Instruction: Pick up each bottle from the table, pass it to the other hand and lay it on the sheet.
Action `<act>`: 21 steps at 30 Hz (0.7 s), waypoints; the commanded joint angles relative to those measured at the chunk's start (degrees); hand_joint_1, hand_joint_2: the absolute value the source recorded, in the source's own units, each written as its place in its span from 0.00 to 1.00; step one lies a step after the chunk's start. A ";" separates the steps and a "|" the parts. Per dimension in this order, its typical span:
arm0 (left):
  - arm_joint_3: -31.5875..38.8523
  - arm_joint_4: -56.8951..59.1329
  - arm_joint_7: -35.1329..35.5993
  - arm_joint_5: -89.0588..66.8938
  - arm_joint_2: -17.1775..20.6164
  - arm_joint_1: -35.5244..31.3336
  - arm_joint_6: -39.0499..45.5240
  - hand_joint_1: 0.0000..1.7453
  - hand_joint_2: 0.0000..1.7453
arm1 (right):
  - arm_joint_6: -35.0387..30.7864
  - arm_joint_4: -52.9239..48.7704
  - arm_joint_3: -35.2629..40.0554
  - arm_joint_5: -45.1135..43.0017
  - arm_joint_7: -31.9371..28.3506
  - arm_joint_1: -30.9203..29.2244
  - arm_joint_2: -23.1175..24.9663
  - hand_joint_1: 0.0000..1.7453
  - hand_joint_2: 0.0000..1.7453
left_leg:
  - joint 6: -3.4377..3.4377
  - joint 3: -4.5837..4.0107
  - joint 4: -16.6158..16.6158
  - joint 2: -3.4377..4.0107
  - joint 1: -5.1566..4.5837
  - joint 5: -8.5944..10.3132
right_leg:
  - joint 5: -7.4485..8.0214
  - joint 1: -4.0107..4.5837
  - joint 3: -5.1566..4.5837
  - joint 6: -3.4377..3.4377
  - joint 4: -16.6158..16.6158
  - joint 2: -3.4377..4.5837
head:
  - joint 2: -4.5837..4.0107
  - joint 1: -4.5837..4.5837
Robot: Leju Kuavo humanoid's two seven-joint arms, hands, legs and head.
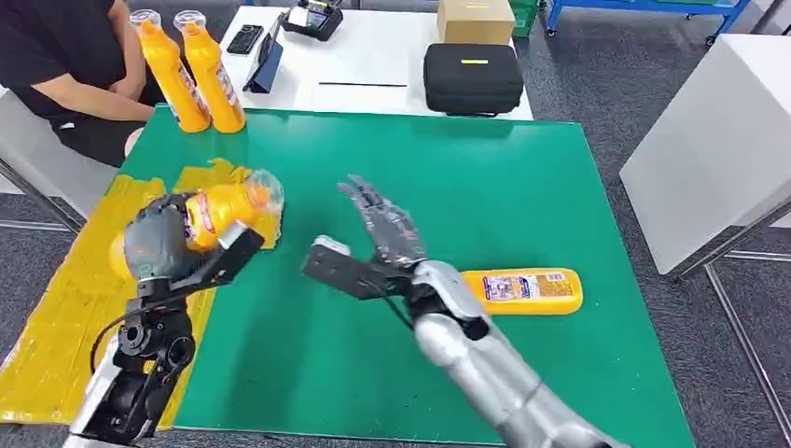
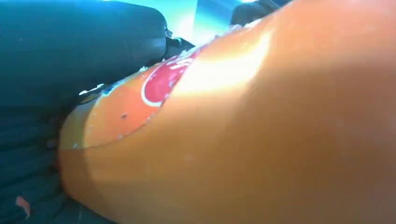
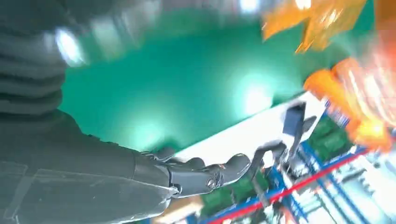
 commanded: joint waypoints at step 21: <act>-2.30 33.02 -2.03 -0.96 3.61 -6.09 -4.07 0.00 0.00 | 9.43 -10.66 -2.00 4.21 3.75 6.52 -21.64 0.00 1.00 | 0.06 0.23 -0.01 -0.18 0.00 -0.05 | -0.06 0.04 0.29 -0.28 0.02 -0.11 | 0.00 -0.02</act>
